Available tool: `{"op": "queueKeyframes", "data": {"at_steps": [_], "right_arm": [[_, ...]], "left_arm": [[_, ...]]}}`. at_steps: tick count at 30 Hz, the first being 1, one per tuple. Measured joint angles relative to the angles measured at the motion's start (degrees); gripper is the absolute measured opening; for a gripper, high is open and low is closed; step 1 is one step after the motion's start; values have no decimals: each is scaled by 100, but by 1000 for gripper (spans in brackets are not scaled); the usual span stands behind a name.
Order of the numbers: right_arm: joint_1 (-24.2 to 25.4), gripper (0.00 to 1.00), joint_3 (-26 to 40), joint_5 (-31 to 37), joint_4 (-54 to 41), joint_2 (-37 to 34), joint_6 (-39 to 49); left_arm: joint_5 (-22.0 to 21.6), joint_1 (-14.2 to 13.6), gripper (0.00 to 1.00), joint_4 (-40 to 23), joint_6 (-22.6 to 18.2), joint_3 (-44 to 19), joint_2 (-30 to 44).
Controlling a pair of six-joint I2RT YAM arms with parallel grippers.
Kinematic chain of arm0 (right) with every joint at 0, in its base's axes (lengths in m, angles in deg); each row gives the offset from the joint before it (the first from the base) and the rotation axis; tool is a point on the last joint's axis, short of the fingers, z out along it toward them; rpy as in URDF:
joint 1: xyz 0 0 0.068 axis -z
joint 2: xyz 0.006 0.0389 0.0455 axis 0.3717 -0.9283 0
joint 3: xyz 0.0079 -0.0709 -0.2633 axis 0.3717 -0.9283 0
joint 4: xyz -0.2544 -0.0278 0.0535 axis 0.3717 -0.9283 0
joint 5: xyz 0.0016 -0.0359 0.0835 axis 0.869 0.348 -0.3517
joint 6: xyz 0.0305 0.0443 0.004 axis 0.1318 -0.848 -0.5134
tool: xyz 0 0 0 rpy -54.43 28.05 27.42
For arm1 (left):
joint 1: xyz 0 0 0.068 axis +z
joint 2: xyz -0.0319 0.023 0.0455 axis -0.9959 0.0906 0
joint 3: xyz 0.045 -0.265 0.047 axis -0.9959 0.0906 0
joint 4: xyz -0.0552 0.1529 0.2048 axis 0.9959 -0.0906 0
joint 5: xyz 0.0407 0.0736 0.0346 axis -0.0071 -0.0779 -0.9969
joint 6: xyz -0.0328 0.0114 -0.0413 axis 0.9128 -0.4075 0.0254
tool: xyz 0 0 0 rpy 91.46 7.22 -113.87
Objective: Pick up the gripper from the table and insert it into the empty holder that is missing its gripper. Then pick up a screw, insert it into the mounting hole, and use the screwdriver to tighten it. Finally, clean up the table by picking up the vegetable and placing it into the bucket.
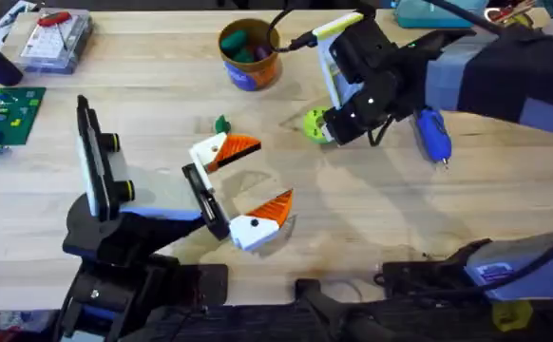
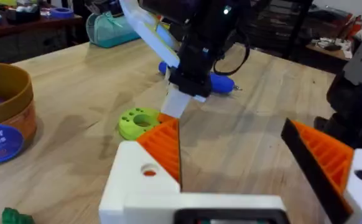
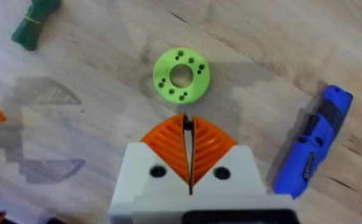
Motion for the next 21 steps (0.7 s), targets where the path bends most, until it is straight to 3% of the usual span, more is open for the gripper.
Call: {"op": "queueKeyframes", "data": {"at_steps": [15,21], "right_arm": [[-2,11,0,-3,-42,60,0],[-2,11,290,-7,-659,524,0]], "left_arm": [[0,0,990,-4,0,0,0],[0,0,990,-4,0,0,0]]}}
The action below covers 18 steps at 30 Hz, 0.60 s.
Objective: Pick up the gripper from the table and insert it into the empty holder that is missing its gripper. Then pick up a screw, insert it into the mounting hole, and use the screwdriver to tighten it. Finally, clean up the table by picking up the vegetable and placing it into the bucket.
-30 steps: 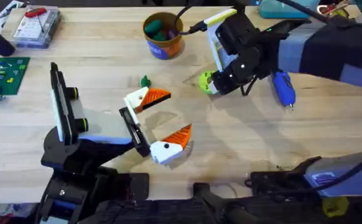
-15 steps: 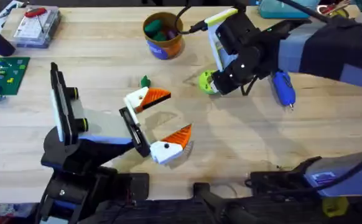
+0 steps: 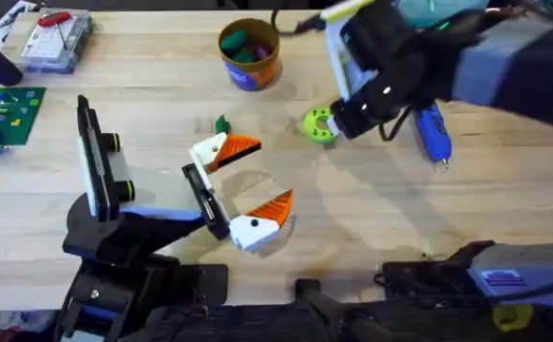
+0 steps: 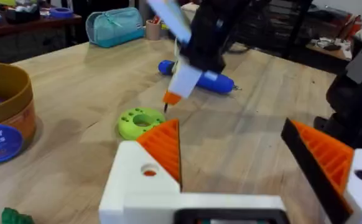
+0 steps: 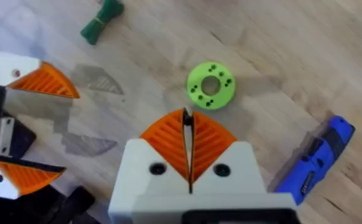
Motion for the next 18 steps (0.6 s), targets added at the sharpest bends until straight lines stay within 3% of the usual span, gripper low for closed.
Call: {"op": "queueKeyframes", "data": {"at_steps": [8,18], "right_arm": [[0,11,1294,-4,-1283,632,112],[0,11,2566,-17,-2534,746,369]], "left_arm": [[0,0,990,0,0,0,0],[0,0,990,-2,2,0,0]]}}
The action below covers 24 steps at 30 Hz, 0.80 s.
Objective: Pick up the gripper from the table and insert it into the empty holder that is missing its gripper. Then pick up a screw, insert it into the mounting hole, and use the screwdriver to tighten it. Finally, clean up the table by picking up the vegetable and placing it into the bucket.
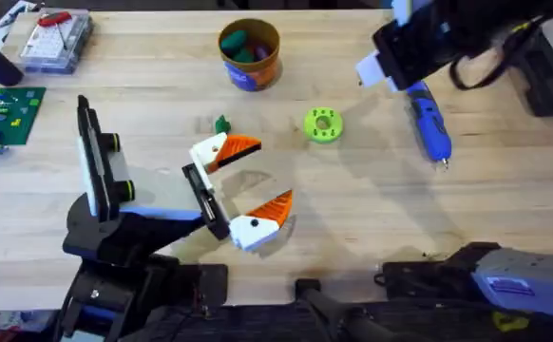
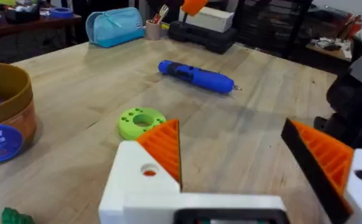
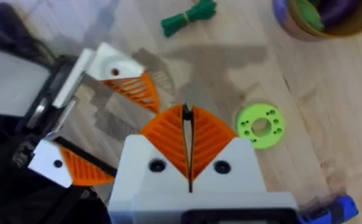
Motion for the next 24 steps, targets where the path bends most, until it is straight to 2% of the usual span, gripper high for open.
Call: {"op": "queueKeyframes", "data": {"at_steps": [5,13,17,24], "right_arm": [[0,11,391,-11,-296,1,48],[-94,10,863,-647,-300,-255,336],[-399,11,1369,-764,-348,-744,445],[-1112,10,2644,-861,-863,-1757,720]], "left_arm": [[1,0,990,2,-2,0,0],[1,0,990,2,-2,0,0],[0,0,990,2,-2,0,0],[0,0,990,2,-2,0,0]]}}
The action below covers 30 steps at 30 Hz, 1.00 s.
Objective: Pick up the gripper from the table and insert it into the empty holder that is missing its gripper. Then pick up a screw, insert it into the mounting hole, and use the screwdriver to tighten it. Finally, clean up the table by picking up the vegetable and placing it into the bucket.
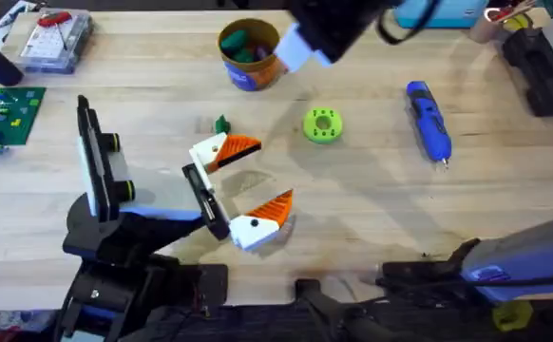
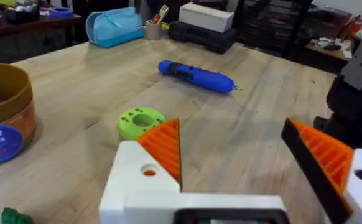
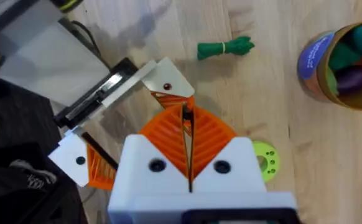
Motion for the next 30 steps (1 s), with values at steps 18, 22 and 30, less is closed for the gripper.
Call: {"op": "queueKeyframes", "data": {"at_steps": [18,22,30], "right_arm": [[-1543,10,630,-6,-325,-604,956],[-1574,10,630,-4,-308,-606,1034],[-1589,10,630,-6,-81,-606,1241]], "left_arm": [[0,0,990,0,0,0,0],[2,0,990,0,0,0,0],[0,0,990,0,0,0,0]]}}
